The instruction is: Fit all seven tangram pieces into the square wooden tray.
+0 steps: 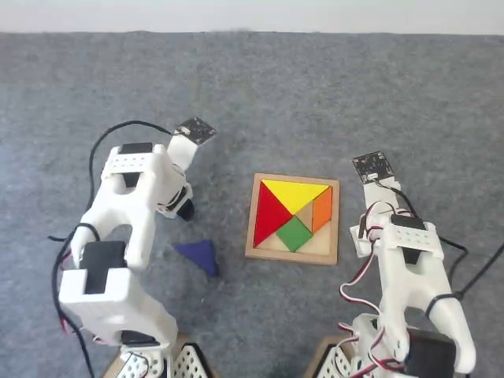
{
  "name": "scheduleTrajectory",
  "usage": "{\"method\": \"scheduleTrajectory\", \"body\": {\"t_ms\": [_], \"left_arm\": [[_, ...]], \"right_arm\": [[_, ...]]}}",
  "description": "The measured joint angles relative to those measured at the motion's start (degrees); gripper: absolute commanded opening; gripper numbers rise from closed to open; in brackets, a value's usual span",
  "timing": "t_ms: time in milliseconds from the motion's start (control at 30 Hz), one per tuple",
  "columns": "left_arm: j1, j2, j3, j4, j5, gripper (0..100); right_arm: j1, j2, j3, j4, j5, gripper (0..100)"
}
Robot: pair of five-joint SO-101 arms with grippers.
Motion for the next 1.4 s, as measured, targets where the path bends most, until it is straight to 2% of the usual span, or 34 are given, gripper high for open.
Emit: {"method": "scheduleTrajectory", "body": {"t_ms": [100,233,433,700,933,1200,1400], "left_arm": [[0.8,-5.1,2.7,0.0,2.9,20],[2.3,-13.5,8.4,0.0,3.3,20],[2.4,-15.0,10.4,-1.5,3.3,20],[1.3,-3.0,5.3,-5.0,3.1,20],[-0.8,1.6,-0.3,-2.0,3.4,19],[-1.1,1.6,-0.4,-1.9,3.4,4],[-1.1,1.6,-0.4,-1.6,3.3,1]], "right_arm": [[0.1,0.0,0.0,0.0,0.0,0.8],[0.0,0.0,0.0,0.0,0.0,0.8],[0.1,0.0,0.0,0.0,0.0,0.8],[0.1,0.0,0.0,0.0,0.0,0.8],[0.0,0.0,0.0,0.0,0.0,0.8],[0.0,0.0,0.0,0.0,0.0,0.8],[0.0,0.0,0.0,0.0,0.0,0.8]]}}
